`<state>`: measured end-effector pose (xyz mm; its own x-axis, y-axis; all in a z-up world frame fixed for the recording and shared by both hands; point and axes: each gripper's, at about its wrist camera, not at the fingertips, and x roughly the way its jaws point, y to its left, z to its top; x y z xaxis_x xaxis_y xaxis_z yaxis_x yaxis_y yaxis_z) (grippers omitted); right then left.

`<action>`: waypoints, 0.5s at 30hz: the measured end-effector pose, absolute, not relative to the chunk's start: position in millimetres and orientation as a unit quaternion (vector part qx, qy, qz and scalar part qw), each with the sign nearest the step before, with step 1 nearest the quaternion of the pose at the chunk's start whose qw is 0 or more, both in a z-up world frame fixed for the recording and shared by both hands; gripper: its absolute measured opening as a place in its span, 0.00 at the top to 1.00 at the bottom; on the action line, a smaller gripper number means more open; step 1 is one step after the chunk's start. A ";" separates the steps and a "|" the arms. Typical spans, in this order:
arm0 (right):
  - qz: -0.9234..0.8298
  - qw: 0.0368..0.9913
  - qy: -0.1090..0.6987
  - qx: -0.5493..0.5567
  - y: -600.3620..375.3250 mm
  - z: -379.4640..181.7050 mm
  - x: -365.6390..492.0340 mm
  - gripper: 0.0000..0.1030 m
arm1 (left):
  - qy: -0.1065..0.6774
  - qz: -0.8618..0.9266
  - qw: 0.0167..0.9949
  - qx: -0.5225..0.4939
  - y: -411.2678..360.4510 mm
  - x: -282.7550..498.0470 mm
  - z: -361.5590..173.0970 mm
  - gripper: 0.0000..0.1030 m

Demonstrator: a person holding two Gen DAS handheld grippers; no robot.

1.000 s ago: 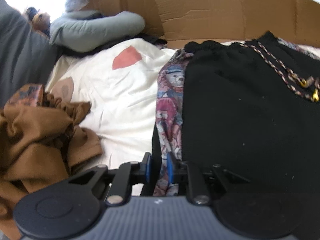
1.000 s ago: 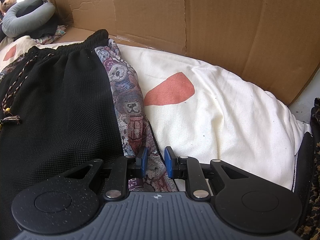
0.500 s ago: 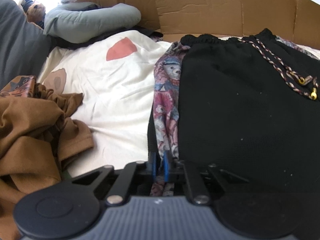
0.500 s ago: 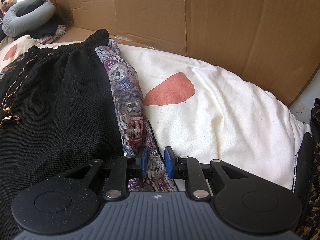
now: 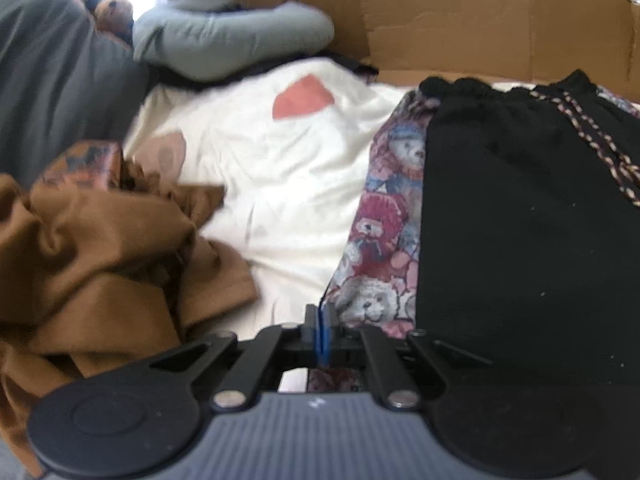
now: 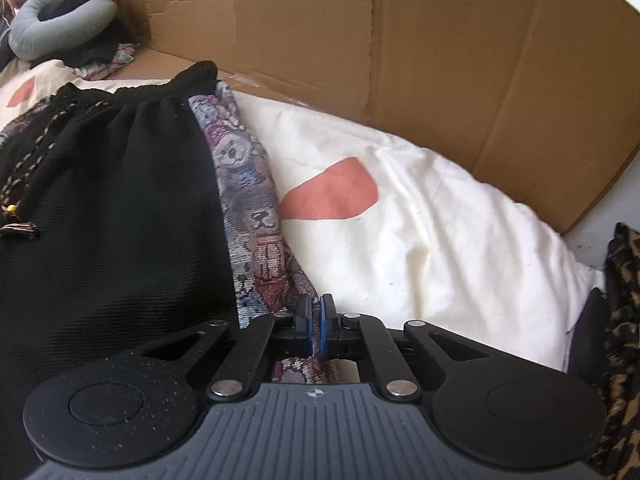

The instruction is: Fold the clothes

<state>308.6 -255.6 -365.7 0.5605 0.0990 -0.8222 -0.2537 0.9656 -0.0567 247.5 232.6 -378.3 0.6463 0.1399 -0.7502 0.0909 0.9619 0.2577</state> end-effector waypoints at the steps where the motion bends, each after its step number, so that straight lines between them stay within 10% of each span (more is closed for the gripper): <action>1: 0.098 0.879 0.459 -0.089 -255.0 -367.1 308.6 0.99 | 0.424 0.016 0.895 0.137 232.3 248.1 -381.1 0.98; 15: 0.045 0.878 0.448 -0.165 -241.8 -366.5 303.4 1.00 | 0.433 0.039 0.891 0.127 237.7 248.8 -378.7 0.98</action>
<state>303.4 -241.8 -366.5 0.5944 -0.0683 -0.8013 -0.2267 0.9418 -0.2484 248.8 237.7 -378.7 0.6211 0.1800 -0.7628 0.0397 0.9648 0.2600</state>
